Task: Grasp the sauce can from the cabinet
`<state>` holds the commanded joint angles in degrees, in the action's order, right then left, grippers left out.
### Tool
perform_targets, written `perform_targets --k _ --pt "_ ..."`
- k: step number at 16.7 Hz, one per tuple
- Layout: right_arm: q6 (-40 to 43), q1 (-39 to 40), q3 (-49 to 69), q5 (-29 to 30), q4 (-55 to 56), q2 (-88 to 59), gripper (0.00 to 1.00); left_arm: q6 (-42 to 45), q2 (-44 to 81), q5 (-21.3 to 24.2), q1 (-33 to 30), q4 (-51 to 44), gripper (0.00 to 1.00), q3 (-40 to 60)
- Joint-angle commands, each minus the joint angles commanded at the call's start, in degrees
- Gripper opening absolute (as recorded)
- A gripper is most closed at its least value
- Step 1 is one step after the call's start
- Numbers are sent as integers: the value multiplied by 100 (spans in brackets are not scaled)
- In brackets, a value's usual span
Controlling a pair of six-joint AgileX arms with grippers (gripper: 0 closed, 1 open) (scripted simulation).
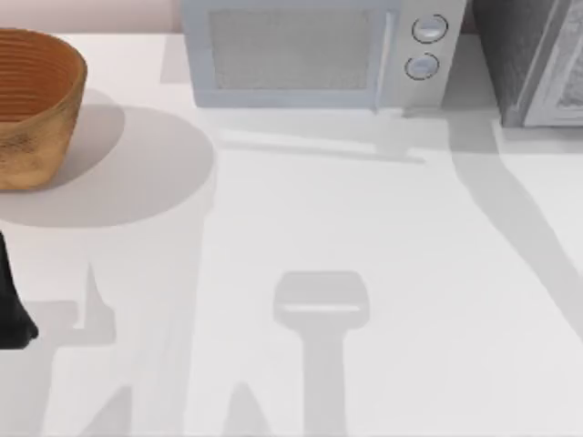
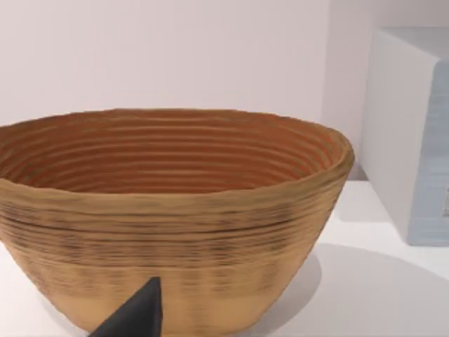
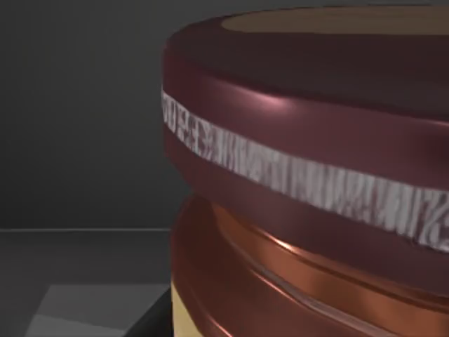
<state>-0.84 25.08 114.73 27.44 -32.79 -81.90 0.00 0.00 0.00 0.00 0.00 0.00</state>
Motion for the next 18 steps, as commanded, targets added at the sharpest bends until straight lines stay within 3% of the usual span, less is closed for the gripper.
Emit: perform_targets --k 6,13,18 --pt "4 1036 177 912 -1177 996 0 0 0 0 0 0 100 0" --pt "4 950 3 849 -1112 1088 0 0 0 0 0 0 100 0" --pt "45 465 -1442 436 -633 1917 0 0 0 0 0 0 100 0"
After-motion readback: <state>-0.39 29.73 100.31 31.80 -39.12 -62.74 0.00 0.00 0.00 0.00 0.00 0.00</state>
